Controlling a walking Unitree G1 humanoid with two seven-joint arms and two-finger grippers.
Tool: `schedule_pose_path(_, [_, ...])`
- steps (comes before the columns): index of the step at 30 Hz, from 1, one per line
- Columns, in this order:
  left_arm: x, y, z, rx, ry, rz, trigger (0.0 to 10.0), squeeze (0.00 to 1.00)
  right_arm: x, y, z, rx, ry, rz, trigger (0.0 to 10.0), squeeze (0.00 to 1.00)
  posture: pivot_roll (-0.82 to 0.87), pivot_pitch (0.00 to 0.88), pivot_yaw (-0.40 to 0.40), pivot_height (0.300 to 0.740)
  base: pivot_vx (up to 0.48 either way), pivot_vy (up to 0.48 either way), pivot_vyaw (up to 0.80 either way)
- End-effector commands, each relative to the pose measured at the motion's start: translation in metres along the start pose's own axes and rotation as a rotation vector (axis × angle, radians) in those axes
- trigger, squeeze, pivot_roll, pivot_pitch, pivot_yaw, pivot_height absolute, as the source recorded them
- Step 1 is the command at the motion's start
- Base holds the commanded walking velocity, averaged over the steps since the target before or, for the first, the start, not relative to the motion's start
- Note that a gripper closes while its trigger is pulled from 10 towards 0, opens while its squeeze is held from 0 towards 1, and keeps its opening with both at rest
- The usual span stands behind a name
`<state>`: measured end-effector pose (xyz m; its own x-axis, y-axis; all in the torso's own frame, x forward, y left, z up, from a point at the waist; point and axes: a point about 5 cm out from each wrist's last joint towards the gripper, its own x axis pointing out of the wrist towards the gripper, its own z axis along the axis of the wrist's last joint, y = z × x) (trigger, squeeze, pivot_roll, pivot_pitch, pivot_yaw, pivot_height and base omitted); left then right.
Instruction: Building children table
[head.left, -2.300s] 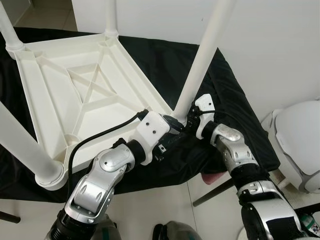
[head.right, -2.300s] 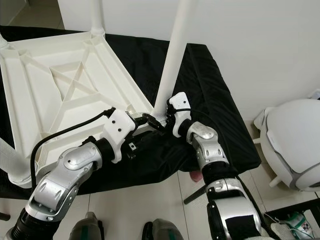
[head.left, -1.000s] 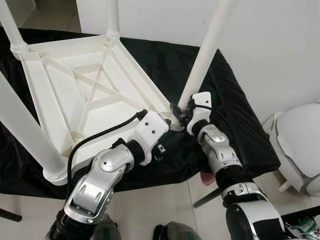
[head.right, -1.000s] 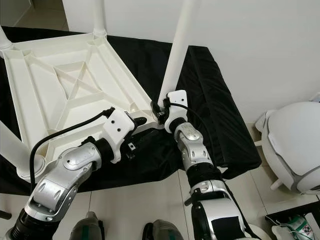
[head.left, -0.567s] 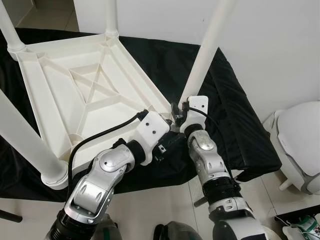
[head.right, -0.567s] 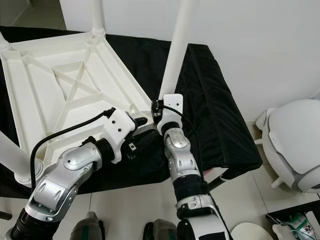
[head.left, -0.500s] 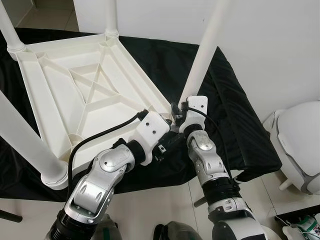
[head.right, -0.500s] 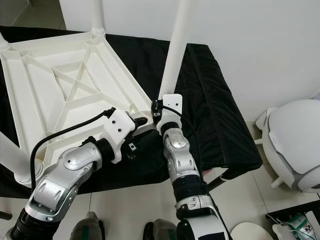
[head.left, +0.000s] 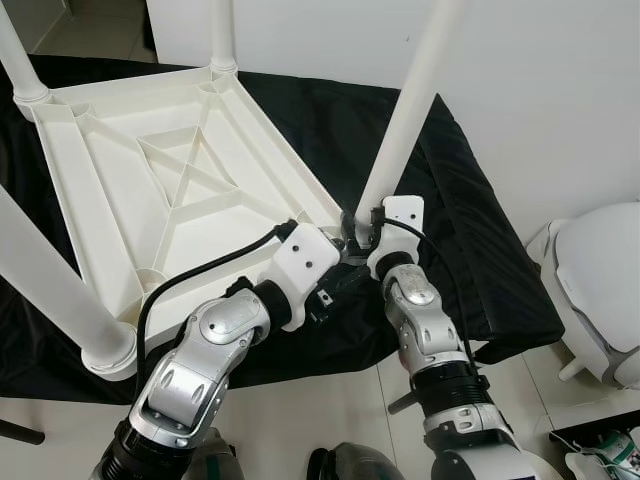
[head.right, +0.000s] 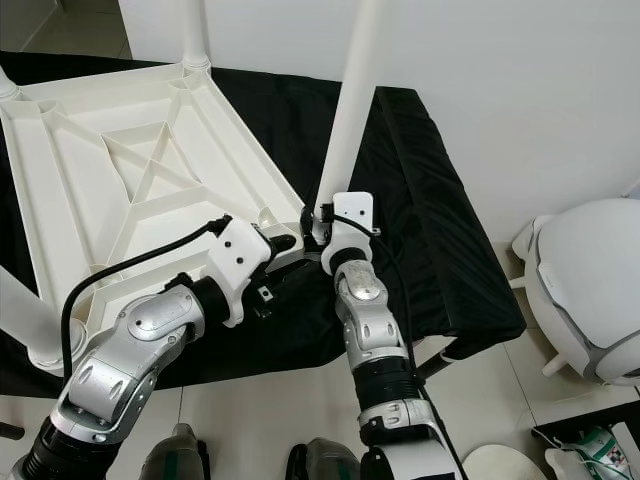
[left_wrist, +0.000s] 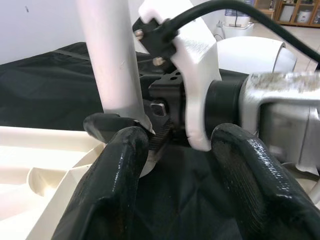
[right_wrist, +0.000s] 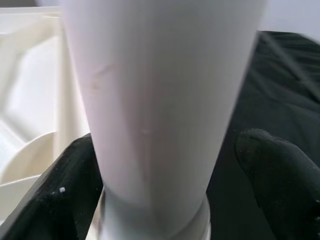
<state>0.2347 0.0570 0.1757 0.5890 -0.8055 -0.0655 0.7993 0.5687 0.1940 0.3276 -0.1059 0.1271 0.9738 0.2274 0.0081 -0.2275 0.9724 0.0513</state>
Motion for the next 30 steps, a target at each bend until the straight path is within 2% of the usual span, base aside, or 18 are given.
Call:
schedule_pose_path(1, [0.0, -0.002, 0.001, 0.001, -0.005, 0.009, 10.0, 0.0, -0.001, -0.003, -0.001, 0.012, 0.004, 0.041, 10.0, 0.89, 0.01, 0.0, -0.116, 0.74, 0.0, 0.0, 0.0])
schedule_pose_path(2, [0.0, -0.001, 0.001, 0.003, -0.004, 0.008, 10.0, 0.0, 0.0, -0.005, -0.003, -0.001, 0.02, 0.115, 10.0, 0.0, 0.01, 0.0, -0.116, 0.74, 0.0, 0.0, 0.0])
schedule_pose_path(3, [0.0, -0.001, 0.001, 0.003, -0.004, 0.008, 10.0, 0.0, 0.0, -0.005, -0.003, -0.001, 0.02, 0.115, 10.0, 0.0, 0.01, 0.0, -0.116, 0.74, 0.0, 0.0, 0.0])
schedule_pose_path(4, [0.0, -0.001, 0.001, 0.005, -0.004, 0.006, 10.0, 0.0, 0.001, -0.008, -0.005, -0.033, 0.046, 0.187, 10.0, 0.0, 0.0, 0.0, -0.111, 0.74, 0.0, 0.0, 0.0])
schedule_pose_path(5, [0.0, -0.001, 0.001, 0.005, -0.004, 0.006, 10.0, 0.0, 0.001, -0.008, -0.005, -0.033, 0.046, 0.187, 10.0, 0.0, 0.0, 0.0, -0.111, 0.74, 0.0, 0.0, 0.0])
schedule_pose_path(6, [0.001, -0.001, 0.001, 0.007, -0.004, 0.004, 10.0, 0.0, 0.002, -0.014, -0.006, -0.066, 0.061, 0.255, 10.0, 0.0, 0.0, 0.0, -0.11, 0.74, 0.0, 0.0, 0.0])
schedule_pose_path(8, [0.001, -0.001, 0.001, 0.007, -0.004, 0.004, 10.0, 0.0, 0.002, -0.014, -0.006, -0.066, 0.061, 0.255, 10.0, 0.0, 0.0, 0.0, -0.11, 0.74, 0.0, 0.0, 0.0])
schedule_pose_path(10, [0.001, 0.001, 0.002, 0.016, -0.006, 0.004, 10.0, 0.0, 0.006, -0.027, -0.003, -0.129, 0.065, 0.352, 10.0, 0.0, 0.01, 0.0, -0.109, 0.74, 0.0, 0.0, 0.0])
schedule_pose_path(12, [0.002, 0.003, 0.003, 0.02, -0.008, 0.006, 10.0, 0.0, 0.01, -0.033, 0.0, -0.15, 0.063, 0.386, 10.0, 0.0, 0.01, 0.0, -0.111, 0.74, 0.0, 0.0, 0.0])
schedule_pose_path(16, [0.002, 0.003, 0.003, 0.02, -0.008, 0.007, 10.0, 0.0, 0.012, -0.034, 0.001, -0.149, 0.063, 0.395, 10.0, 0.0, 0.01, 0.0, -0.11, 0.74, 0.0, 0.0, 0.0])
schedule_pose_path(23, [-0.001, 0.004, 0.003, 0.022, -0.005, 0.019, 10.0, 0.0, 0.029, -0.024, 0.016, -0.153, 0.021, 0.461, 10.0, 0.0, 0.03, 0.0, -0.108, 0.74, 0.0, 0.0, 0.0])
schedule_pose_path(28, [-0.001, 0.005, 0.003, 0.023, -0.004, 0.02, 10.0, 0.0, 0.031, -0.021, 0.015, -0.149, 0.034, 0.514, 10.0, 0.0, 0.03, 0.0, -0.107, 0.74, 0.0, 0.0, 0.0])
schedule_pose_path(29, [-0.001, 0.005, 0.003, 0.023, -0.003, 0.019, 10.0, 0.0, 0.03, -0.02, 0.012, -0.151, 0.049, 0.538, 3.9, 0.0, 0.03, 0.0, -0.107, 0.74, 0.0, 0.0, 0.0])
schedule_pose_path(30, [-0.001, 0.005, 0.003, 0.023, -0.003, 0.019, 10.0, 0.0, 0.03, -0.02, 0.012, -0.151, 0.049, 0.538, 3.9, 0.0, 0.03, 0.0, -0.107, 0.74, 0.0, 0.0, 0.0])
